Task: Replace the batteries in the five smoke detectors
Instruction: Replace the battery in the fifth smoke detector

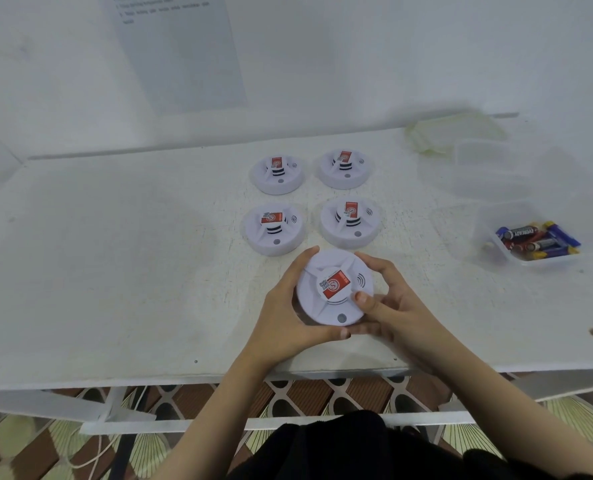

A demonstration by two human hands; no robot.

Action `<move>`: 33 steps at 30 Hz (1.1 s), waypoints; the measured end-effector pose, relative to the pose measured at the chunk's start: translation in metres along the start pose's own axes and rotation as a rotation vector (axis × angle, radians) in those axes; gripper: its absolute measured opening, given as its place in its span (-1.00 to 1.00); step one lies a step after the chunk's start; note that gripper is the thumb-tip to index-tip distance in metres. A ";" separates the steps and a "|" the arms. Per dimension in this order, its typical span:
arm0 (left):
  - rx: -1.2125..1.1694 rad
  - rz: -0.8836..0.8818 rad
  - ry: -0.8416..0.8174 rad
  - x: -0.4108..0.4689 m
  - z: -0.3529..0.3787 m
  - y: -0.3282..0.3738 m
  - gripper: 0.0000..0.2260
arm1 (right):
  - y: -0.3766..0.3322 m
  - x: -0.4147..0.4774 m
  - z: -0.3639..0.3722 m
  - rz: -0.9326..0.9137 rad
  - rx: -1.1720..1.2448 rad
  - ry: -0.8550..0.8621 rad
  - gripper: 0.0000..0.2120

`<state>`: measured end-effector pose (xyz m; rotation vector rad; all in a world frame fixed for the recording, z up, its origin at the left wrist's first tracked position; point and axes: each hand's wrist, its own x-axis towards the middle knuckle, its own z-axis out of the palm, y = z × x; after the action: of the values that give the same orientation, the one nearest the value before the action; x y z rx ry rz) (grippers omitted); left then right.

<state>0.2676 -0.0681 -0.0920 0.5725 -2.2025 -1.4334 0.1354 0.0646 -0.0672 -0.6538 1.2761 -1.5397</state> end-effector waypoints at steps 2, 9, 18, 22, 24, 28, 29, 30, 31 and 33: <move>-0.004 0.004 -0.006 0.000 -0.001 -0.001 -0.11 | 0.001 0.000 0.000 0.001 -0.002 -0.002 -0.49; 0.010 0.003 0.010 0.003 0.002 0.003 -0.18 | 0.001 0.002 -0.002 0.000 -0.029 -0.014 -0.49; -0.015 -0.043 -0.006 0.001 -0.002 0.004 -0.09 | 0.000 0.005 -0.003 0.013 -0.032 -0.020 -0.49; -0.037 -0.061 -0.012 0.002 -0.003 0.006 -0.09 | 0.000 0.006 -0.004 0.016 -0.040 -0.019 -0.49; -0.045 -0.071 -0.017 0.002 -0.003 0.007 -0.08 | 0.000 0.006 -0.005 0.016 -0.037 -0.024 -0.49; -0.063 -0.090 -0.007 0.003 -0.005 0.009 -0.10 | -0.003 0.009 -0.003 -0.004 -0.047 -0.034 -0.49; -0.060 -0.088 -0.004 0.004 -0.007 0.009 -0.10 | -0.005 0.010 -0.002 -0.010 -0.054 -0.036 -0.50; -0.061 -0.085 0.000 0.005 -0.009 0.010 -0.10 | -0.007 0.012 0.000 -0.017 -0.064 -0.038 -0.50; -0.065 -0.083 0.003 0.006 -0.012 0.011 -0.10 | -0.009 0.013 0.001 -0.026 -0.074 -0.041 -0.51; -0.068 -0.077 0.017 0.009 -0.017 0.014 -0.11 | -0.013 0.017 0.003 -0.044 -0.101 -0.057 -0.53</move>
<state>0.2686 -0.0802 -0.0722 0.6501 -2.1315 -1.5303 0.1268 0.0470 -0.0570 -0.7901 1.3099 -1.4892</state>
